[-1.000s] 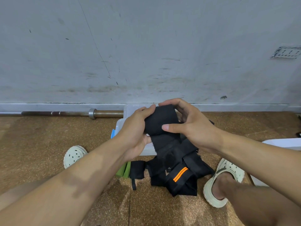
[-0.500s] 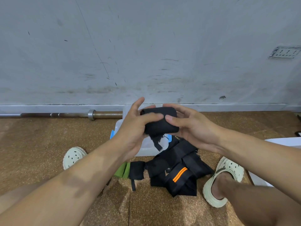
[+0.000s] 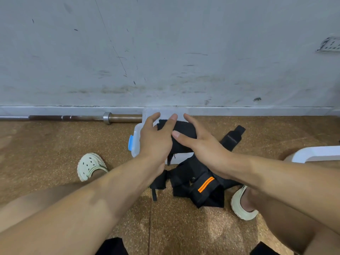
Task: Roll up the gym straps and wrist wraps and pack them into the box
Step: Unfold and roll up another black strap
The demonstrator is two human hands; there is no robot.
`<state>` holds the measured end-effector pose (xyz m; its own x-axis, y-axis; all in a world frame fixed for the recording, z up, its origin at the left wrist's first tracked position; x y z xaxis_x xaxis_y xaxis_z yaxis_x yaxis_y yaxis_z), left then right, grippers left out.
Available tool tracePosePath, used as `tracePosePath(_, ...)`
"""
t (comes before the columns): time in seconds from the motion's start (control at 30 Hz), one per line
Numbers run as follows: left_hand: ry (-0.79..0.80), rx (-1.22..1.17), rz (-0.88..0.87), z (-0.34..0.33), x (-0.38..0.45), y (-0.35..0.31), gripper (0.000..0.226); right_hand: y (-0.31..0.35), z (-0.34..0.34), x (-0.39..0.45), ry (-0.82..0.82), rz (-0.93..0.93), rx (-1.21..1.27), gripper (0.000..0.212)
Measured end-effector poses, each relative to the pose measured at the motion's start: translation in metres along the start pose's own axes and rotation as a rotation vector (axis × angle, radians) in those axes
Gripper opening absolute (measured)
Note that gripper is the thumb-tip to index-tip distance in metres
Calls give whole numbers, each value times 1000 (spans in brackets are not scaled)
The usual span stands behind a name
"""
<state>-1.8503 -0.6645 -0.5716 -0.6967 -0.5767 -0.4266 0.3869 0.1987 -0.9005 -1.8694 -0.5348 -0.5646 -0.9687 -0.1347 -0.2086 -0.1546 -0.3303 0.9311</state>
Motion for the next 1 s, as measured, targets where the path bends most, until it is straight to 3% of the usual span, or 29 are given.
tracePosePath(0.13,-101,45,-18,8,0,-3,36,13,-9,-2,8,71,-114,78)
tracePosePath(0.23,-96,-2,69,9,6,-1,45,30,-7,1,-38,204,-153,83)
tracePosePath(0.33,-103,-96,146,14,11,-11,32,47,-11,2,-72,324,-160,87)
tracePosePath(0.4,-105,-145,204,19,17,-13,35,55,-13,6,-95,355,-115,92)
tracePosePath(0.47,-116,-161,238,25,20,-12,40,51,-12,17,-128,270,-35,96)
tracePosePath(0.57,-109,-143,290,29,21,-5,42,35,-17,31,-51,50,77,82)
tracePosePath(0.67,-79,36,227,34,24,-7,41,21,-14,42,-27,-59,143,73)
tracePosePath(0.73,-44,162,159,33,29,-10,44,14,-10,51,-51,-52,41,72)
tracePosePath(0.83,-54,211,62,36,44,-19,67,-11,-14,67,-39,-45,-163,71)
tracePosePath(0.93,-35,204,49,35,57,-20,89,-70,-34,77,89,-16,-471,72)
tracePosePath(1.0,-43,192,52,35,63,-20,92,-126,-53,77,201,2,-667,76)
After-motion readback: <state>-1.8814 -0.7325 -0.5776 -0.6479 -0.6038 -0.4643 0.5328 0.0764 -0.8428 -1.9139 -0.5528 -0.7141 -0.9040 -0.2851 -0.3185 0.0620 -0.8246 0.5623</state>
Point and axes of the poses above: each hand's wrist, its own x-axis towards the middle knuckle, its own z-axis out of the back of the hand, y = z × x, the point moved 8 cm from there along x, towards the middle knuckle, and after that the axes turned 15 degrees about -y, right-handed, at the moved point
